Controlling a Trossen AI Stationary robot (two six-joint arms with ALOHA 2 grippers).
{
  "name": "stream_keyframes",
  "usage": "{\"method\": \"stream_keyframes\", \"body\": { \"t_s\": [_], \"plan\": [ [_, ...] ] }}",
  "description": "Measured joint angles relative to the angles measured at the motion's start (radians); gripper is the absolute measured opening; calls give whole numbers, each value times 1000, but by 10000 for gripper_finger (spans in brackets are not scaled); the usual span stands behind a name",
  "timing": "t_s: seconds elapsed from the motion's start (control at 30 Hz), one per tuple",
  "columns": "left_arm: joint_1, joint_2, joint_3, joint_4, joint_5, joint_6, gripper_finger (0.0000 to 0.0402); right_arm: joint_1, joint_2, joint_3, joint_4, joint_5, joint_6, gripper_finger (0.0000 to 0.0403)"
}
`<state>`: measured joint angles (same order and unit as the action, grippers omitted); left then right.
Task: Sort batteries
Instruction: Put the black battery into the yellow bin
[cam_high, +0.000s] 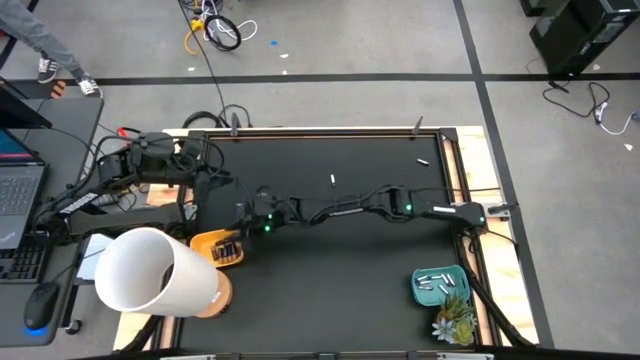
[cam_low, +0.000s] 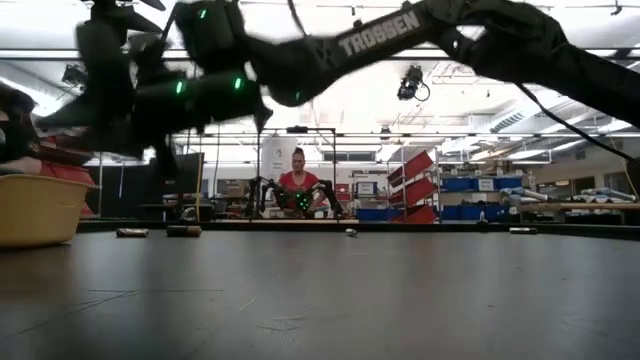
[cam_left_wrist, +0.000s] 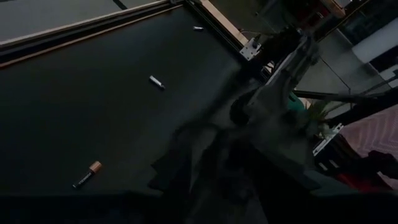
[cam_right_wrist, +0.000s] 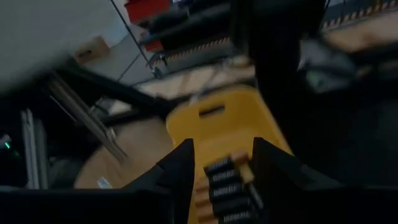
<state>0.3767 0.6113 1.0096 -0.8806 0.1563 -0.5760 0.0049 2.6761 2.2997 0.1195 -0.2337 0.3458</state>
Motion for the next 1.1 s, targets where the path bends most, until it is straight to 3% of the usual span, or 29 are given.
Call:
{"method": "stream_keyframes", "body": {
  "t_s": [0.13,0.43,0.67,0.93,1.1],
  "plan": [
    [0,4,0,1,-1,20,171,-24,-112,1,-145,0,-31,145],
    [0,46,1,16,-35,72,171,-88,-334,0,-894,91,-118,143],
    [0,135,-99,24,-35,201,171,-106,-366,-1,-1311,239,-62,121],
    [0,234,-236,206,56,189,171,-66,-371,0,-1521,329,-83,97],
    [2,305,-244,325,15,126,171,-72,-390,0,-1569,404,-232,84]
  ]
}}
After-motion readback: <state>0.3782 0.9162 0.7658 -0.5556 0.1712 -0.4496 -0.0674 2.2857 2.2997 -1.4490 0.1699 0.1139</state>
